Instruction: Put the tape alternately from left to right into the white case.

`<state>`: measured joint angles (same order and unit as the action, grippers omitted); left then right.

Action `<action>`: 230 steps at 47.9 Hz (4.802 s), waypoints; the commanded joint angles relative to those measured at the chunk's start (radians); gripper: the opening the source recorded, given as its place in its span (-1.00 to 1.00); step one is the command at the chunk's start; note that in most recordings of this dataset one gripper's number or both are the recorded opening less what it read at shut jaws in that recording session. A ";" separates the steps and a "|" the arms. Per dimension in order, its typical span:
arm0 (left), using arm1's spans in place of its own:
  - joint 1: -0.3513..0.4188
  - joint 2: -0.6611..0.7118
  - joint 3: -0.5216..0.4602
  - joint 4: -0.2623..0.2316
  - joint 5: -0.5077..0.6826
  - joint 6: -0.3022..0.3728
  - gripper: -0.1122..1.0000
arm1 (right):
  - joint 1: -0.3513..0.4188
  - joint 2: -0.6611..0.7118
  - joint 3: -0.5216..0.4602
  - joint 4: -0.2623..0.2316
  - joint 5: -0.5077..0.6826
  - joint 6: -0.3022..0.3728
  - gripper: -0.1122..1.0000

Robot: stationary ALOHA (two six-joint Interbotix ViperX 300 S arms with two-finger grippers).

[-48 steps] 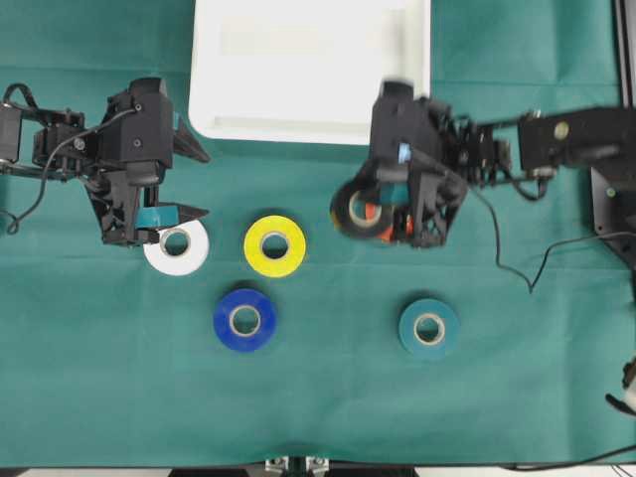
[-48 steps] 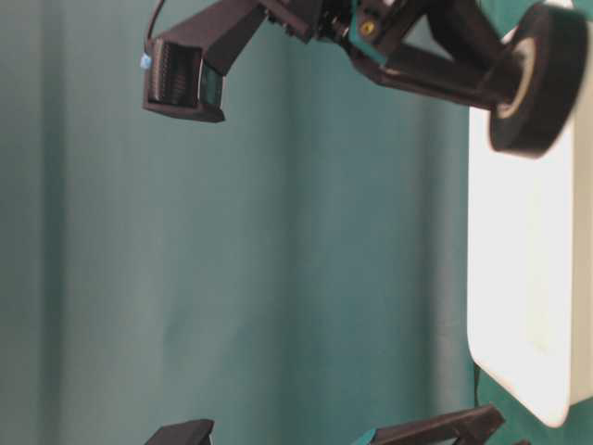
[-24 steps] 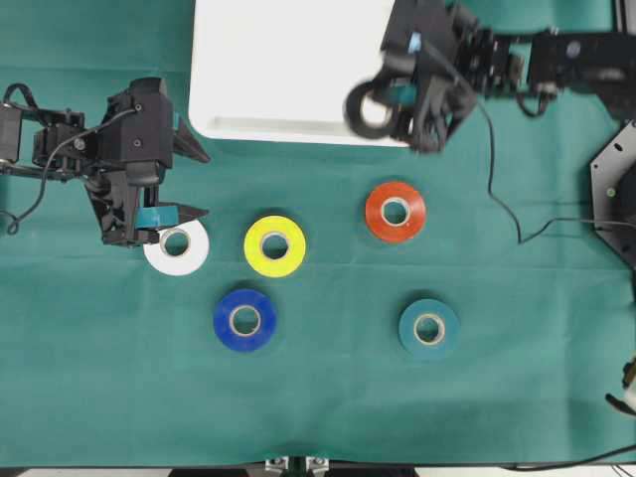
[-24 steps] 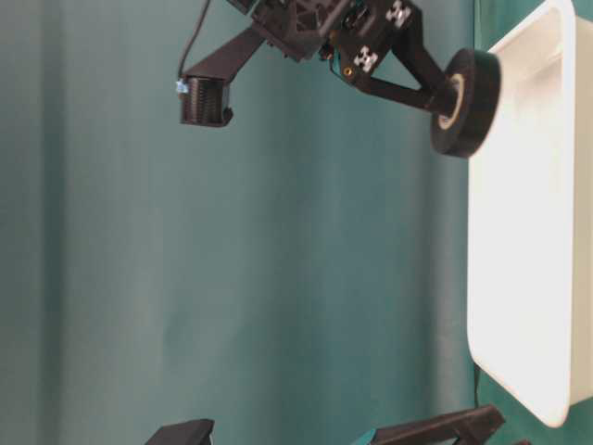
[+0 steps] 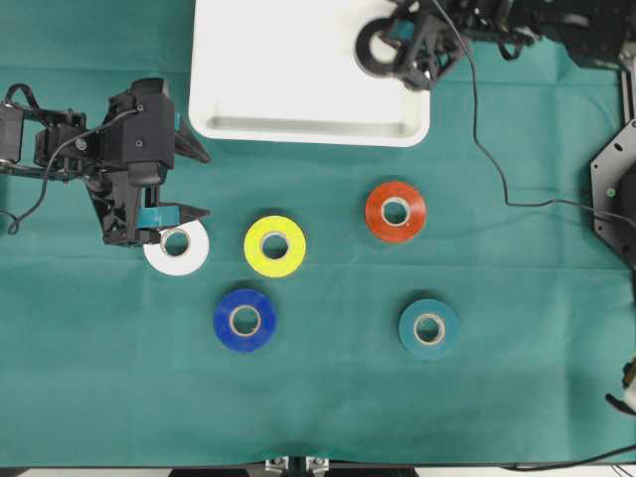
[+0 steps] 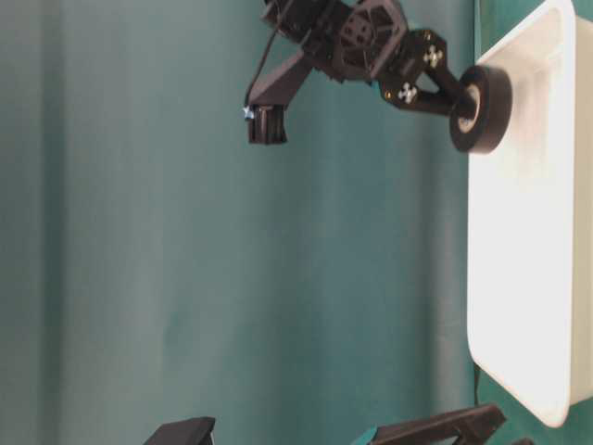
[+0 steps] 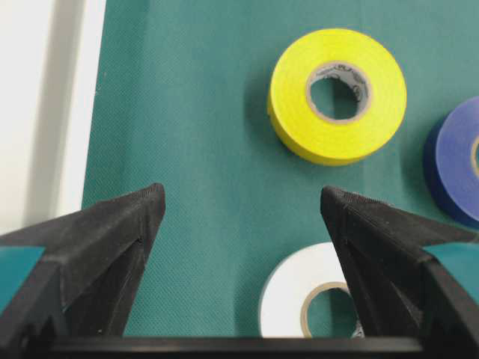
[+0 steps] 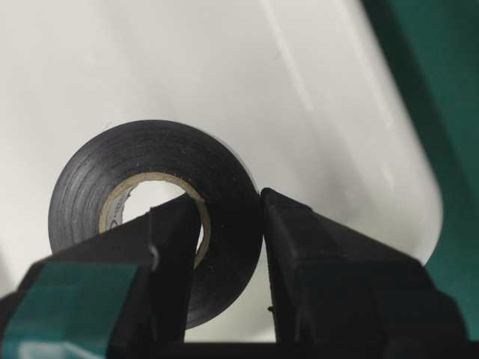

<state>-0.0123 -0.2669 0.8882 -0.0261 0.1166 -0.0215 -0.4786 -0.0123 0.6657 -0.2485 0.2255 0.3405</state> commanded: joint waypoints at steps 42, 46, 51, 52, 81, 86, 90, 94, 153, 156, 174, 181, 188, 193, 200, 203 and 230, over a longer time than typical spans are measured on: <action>0.002 -0.009 -0.025 0.000 -0.005 0.002 0.27 | -0.084 0.075 -0.067 -0.061 -0.057 -0.005 -0.33; 0.002 -0.008 -0.025 -0.002 -0.005 0.002 0.27 | -0.084 0.075 -0.067 -0.063 -0.057 -0.006 -0.32; 0.002 -0.009 -0.025 -0.002 -0.005 0.000 0.27 | -0.086 0.074 -0.067 -0.066 -0.057 -0.006 0.05; 0.002 -0.009 -0.025 -0.002 -0.006 0.000 0.27 | -0.084 0.074 -0.067 -0.066 -0.055 -0.006 0.17; 0.002 -0.009 -0.025 -0.002 -0.005 0.000 0.27 | -0.074 0.060 -0.061 -0.067 -0.043 -0.006 0.43; 0.002 -0.009 -0.023 -0.002 -0.005 -0.002 0.27 | -0.044 0.021 -0.048 -0.067 -0.031 -0.006 0.43; 0.002 -0.009 -0.023 -0.002 -0.005 -0.002 0.27 | -0.018 -0.012 -0.032 -0.067 -0.029 -0.005 0.43; 0.002 -0.009 -0.025 -0.002 -0.005 -0.002 0.27 | 0.012 -0.043 -0.014 -0.067 -0.029 -0.003 0.43; -0.015 -0.009 -0.025 -0.003 -0.005 -0.021 0.27 | 0.420 -0.181 0.147 -0.063 -0.052 0.006 0.43; -0.017 -0.009 -0.025 -0.002 -0.005 -0.023 0.27 | 0.420 -0.181 0.149 -0.063 -0.061 0.006 0.43; -0.064 0.003 -0.026 -0.003 -0.003 -0.071 0.27 | 0.425 -0.181 0.155 -0.063 -0.091 0.006 0.43; -0.081 0.044 -0.029 -0.003 0.031 -0.107 0.27 | 0.426 -0.181 0.153 -0.063 -0.091 0.006 0.43; -0.094 0.080 -0.038 -0.003 0.069 -0.129 0.27 | 0.428 -0.179 0.155 -0.063 -0.091 0.006 0.43; -0.094 0.092 -0.031 -0.003 0.083 -0.146 0.27 | 0.430 -0.176 0.153 -0.063 -0.092 0.006 0.43; -0.095 0.103 -0.012 -0.003 0.086 -0.164 0.27 | 0.434 -0.172 0.155 -0.064 -0.101 0.006 0.43; -0.095 0.110 -0.006 -0.002 0.086 -0.170 0.27 | 0.433 -0.172 0.155 -0.063 -0.104 0.006 0.43; -0.091 0.207 0.026 -0.002 0.087 -0.178 0.27 | 0.434 -0.170 0.155 -0.063 -0.115 0.006 0.43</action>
<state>-0.1028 -0.0598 0.9235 -0.0276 0.2071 -0.1979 -0.0476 -0.1733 0.8299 -0.3129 0.1212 0.3451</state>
